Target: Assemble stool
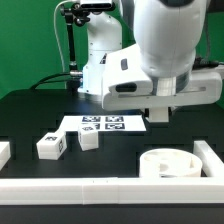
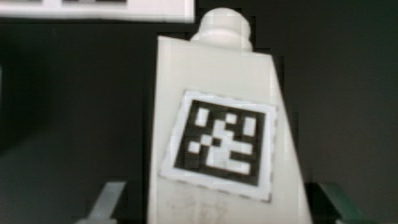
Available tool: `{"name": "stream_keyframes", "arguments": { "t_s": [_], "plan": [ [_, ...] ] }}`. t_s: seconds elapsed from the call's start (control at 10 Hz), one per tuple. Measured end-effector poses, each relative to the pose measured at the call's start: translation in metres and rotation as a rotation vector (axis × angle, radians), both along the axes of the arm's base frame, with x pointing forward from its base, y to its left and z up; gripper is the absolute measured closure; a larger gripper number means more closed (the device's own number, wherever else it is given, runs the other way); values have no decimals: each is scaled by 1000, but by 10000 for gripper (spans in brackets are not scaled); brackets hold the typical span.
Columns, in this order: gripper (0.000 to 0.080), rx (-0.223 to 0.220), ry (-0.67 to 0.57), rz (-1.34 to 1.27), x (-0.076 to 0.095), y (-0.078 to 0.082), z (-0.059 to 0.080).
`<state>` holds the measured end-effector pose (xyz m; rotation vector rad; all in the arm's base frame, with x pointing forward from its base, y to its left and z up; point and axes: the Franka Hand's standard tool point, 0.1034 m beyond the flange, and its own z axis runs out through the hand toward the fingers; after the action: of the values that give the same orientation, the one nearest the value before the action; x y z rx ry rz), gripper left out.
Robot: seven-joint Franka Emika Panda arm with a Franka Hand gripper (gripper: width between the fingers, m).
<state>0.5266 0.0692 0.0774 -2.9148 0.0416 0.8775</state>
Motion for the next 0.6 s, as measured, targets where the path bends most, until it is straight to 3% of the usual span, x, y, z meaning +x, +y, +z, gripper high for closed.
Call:
{"name": "stream_keyframes", "arguments": {
  "t_s": [0.2, 0.3, 0.6],
  "plan": [
    [472, 6, -150, -3, 28, -3, 11],
    [472, 0, -187, -11, 31, -1, 18],
    [472, -15, -425, -27, 41, -2, 16]
  ]
}}
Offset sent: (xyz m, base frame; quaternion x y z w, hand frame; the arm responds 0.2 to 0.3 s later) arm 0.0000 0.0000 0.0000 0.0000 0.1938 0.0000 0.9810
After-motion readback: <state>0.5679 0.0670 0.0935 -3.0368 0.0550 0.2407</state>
